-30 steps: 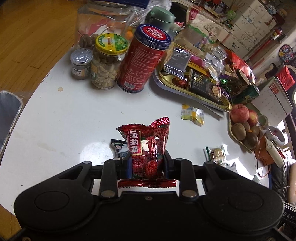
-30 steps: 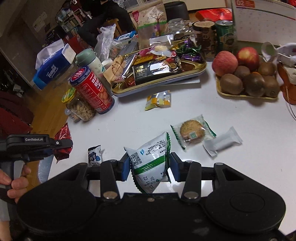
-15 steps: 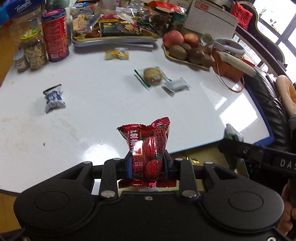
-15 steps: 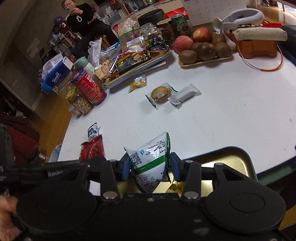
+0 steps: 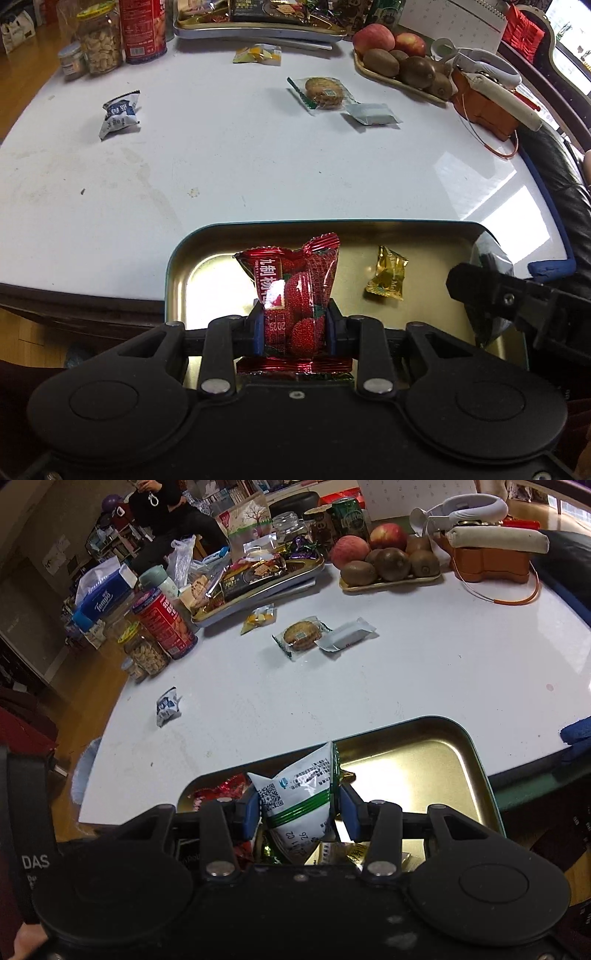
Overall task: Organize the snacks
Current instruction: 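Carry the red bag and green-and-white candy over the gold tray, then open both grippers to drop the red bag and green candy into the tray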
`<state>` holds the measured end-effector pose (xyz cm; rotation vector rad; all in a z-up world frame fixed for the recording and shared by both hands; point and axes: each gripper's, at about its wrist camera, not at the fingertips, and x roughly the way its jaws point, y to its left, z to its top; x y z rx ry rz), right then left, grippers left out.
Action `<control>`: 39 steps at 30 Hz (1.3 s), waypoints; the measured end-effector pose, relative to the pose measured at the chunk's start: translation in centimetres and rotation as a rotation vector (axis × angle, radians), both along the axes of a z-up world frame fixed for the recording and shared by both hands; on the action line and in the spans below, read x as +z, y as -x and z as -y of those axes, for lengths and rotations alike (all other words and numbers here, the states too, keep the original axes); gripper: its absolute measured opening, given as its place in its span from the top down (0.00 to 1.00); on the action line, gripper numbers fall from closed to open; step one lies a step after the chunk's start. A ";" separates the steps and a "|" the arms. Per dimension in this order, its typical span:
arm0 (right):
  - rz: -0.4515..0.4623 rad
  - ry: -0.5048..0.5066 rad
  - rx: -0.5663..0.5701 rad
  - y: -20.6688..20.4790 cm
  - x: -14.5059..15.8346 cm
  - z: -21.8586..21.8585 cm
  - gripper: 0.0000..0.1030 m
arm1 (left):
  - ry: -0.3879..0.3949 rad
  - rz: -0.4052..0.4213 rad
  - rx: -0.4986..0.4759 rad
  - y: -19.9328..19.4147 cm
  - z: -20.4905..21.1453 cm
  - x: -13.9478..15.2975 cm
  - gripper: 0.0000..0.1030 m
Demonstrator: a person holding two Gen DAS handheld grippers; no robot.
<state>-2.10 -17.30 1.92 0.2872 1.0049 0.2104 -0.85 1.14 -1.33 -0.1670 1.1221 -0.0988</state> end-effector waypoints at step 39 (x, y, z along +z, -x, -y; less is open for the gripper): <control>-0.135 0.084 -0.089 -0.7 -2.7 -0.2 0.37 | -0.123 -0.002 -0.015 0.5 1.6 -1.2 0.54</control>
